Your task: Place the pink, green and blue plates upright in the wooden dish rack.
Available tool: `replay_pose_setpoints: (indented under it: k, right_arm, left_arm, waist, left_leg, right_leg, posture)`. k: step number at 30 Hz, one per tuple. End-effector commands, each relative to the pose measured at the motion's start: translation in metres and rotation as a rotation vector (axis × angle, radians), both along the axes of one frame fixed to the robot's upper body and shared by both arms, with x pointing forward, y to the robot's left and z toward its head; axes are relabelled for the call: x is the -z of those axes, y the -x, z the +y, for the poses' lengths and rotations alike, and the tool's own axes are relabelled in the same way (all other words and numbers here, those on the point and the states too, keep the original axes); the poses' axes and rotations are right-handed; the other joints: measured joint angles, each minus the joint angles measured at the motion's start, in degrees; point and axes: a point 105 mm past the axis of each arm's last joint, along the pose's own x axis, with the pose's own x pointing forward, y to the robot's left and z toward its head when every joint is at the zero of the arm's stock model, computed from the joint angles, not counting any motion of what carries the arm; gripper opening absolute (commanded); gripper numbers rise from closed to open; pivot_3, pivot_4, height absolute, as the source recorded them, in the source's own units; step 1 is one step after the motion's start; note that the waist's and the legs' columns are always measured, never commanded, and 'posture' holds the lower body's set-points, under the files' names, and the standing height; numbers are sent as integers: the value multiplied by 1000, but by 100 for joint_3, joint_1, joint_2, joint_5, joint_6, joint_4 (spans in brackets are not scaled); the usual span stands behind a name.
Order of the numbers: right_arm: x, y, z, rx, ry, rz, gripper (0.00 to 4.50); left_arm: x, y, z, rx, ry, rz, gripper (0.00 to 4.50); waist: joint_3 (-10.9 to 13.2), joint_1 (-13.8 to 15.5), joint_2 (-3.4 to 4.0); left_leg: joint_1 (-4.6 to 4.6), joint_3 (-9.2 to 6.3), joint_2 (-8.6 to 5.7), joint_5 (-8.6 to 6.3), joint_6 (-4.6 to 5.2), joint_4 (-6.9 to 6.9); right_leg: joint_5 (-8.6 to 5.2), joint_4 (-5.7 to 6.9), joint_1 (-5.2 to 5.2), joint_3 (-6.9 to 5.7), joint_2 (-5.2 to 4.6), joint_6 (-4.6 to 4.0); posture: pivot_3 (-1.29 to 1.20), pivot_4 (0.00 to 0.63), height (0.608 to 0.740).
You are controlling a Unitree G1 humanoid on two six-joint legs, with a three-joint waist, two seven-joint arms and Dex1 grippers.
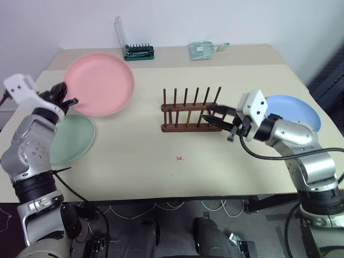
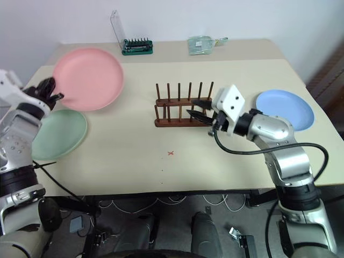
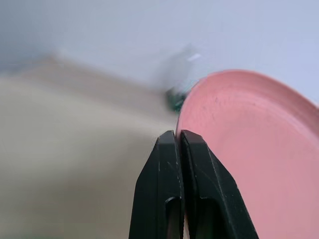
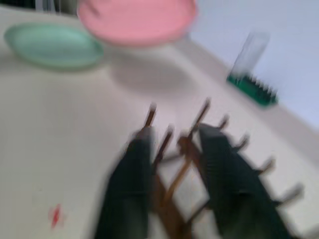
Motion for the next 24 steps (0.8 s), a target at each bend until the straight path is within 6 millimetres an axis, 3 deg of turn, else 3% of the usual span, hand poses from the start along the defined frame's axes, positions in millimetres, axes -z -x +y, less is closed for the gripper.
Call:
replay_pose_setpoints:
  k: [1,3,5,8,10,17,20,24]
  right_arm:
    - [-26,3,27,-3,88,-245,3383]
    - [-28,-4,36,23,202,-389,4284]
    - [-27,-8,40,35,273,-465,4284]
    - [-33,-11,48,26,306,-569,4284]
    - [-34,-11,53,21,319,-610,4284]
    - [-16,-24,62,69,436,-706,4284]
    - [-11,-29,57,94,467,-708,3437]
    - [-9,-35,50,124,503,-728,1493]
  left_arm:
    - [-42,5,-36,49,-109,-161,0]
    - [-51,3,-52,70,-108,-195,0]
    - [-55,2,-63,85,-104,-211,0]
    - [-67,0,-99,130,-172,-262,0]
    - [-71,0,-111,143,-185,-280,0]
    - [-74,9,-162,284,-177,-317,0]
    - [-71,12,-171,319,-178,-309,0]
    - [-70,14,-172,331,-162,-305,0]
  waist:
    - [0,1,0]
    - [0,7,0]
    - [0,-1,-2]
    - [0,-6,-3]
    - [1,-4,-4]
    - [1,-26,-4]
    - [1,-16,-4]
    - [1,-22,-4]
  left_leg:
    - [-1,0,0,0,-1,1]
    - [-7,0,-1,4,-6,2]
    - [-8,1,-3,5,-9,2]
    - [-7,1,-2,7,-11,1]
    - [-9,1,-3,14,-23,1]
    - [-9,1,-2,22,-36,-1]
    - [-10,1,-3,24,-39,0]
    - [-9,1,-3,24,-39,0]
  right_leg:
    - [0,0,-1,0,0,0]
    - [1,0,-7,-1,0,2]
    - [2,-1,-8,0,0,4]
    - [2,0,-9,0,0,4]
    - [3,0,-10,0,0,4]
    - [3,2,-13,0,1,4]
    - [3,2,-12,1,1,4]
    - [3,2,-13,1,1,4]
  posture:
    - [0,150,740]
    - [0,150,740]
    - [0,150,740]
    - [0,150,740]
    - [0,150,740]
    - [0,150,740]
    - [0,150,740]
    - [0,150,740]
